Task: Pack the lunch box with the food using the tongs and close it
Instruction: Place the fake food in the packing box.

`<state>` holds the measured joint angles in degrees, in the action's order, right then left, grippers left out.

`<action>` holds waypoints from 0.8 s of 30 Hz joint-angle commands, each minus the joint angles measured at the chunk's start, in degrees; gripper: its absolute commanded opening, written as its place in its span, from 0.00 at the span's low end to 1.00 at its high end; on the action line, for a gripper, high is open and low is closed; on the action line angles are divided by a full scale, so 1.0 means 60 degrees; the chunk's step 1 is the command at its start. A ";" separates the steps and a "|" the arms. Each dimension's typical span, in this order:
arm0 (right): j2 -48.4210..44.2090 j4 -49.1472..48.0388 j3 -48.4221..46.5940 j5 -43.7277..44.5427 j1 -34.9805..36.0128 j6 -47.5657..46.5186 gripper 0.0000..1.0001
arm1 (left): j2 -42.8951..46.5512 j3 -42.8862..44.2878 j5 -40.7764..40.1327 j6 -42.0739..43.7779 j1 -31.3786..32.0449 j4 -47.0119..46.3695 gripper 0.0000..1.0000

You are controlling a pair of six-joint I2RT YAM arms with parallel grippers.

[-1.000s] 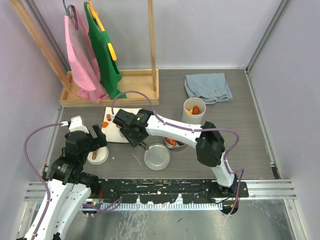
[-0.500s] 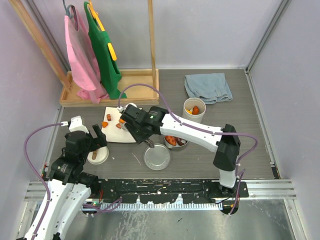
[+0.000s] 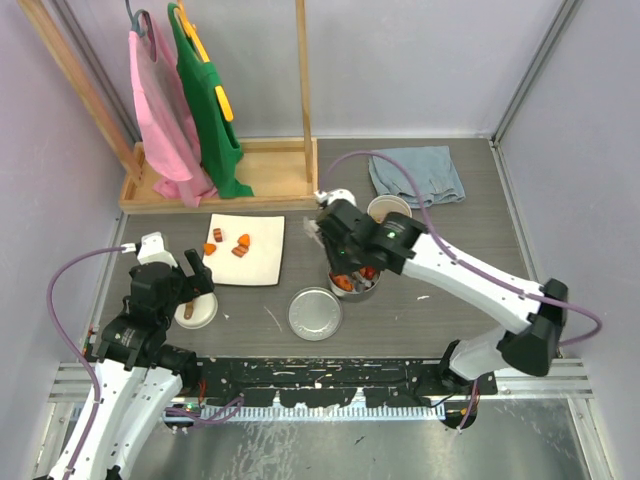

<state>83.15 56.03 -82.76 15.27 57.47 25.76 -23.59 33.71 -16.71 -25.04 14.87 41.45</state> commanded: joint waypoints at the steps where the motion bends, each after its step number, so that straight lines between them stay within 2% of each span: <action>1: -0.1404 0.0227 0.0927 0.0488 -0.0394 0.0761 0.38 | 0.0094 0.0117 -0.0031 -0.0011 -0.0067 -0.0249 0.98; 11: -0.2651 0.1105 0.2138 0.0501 -0.0599 0.1273 0.38 | 0.0043 0.0123 0.0076 0.0025 -0.0063 -0.0273 0.98; 24: -0.2572 0.0851 0.2786 -0.0013 -0.0607 0.1196 0.39 | 0.0095 0.0108 0.0039 0.0008 -0.0062 -0.0258 0.98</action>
<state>68.84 63.35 -67.31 16.14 54.13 32.14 -23.59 33.71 -16.49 -25.02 14.87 41.45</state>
